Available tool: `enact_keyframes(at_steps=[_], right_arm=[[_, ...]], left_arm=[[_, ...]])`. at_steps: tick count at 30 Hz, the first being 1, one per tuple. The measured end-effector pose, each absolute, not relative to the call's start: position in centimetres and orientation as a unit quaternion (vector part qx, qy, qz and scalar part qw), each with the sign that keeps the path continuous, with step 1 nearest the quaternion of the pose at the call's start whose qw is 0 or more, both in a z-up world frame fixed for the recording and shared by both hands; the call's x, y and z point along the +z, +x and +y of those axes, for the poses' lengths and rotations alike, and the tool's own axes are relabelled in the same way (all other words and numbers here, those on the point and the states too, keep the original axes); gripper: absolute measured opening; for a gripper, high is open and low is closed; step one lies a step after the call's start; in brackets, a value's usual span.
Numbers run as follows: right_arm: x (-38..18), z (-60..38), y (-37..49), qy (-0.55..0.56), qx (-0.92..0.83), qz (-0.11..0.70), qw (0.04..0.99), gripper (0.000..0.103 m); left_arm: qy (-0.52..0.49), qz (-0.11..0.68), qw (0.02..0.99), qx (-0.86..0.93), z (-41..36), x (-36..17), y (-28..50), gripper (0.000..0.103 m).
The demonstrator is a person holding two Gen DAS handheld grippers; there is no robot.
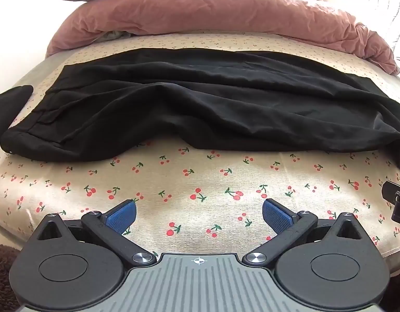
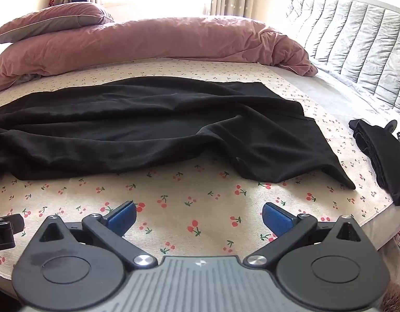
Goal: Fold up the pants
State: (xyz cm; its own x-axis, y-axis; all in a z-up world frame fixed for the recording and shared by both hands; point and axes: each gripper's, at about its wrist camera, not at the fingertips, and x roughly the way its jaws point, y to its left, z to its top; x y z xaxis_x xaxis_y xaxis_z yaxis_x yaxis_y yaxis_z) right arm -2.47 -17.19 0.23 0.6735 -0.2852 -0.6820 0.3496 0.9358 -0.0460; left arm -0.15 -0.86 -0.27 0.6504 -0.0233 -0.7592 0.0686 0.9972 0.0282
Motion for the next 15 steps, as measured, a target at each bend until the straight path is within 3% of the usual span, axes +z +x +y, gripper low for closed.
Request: enact_keyframes(at_steps=[15], right_arm=[[0.36, -17.22, -2.43, 0.045, -0.173, 0.366, 0.913, 0.103]], left_arm=[[0.029, 0.415, 0.909, -0.028, -1.13, -0.23, -0.2, 0.103]])
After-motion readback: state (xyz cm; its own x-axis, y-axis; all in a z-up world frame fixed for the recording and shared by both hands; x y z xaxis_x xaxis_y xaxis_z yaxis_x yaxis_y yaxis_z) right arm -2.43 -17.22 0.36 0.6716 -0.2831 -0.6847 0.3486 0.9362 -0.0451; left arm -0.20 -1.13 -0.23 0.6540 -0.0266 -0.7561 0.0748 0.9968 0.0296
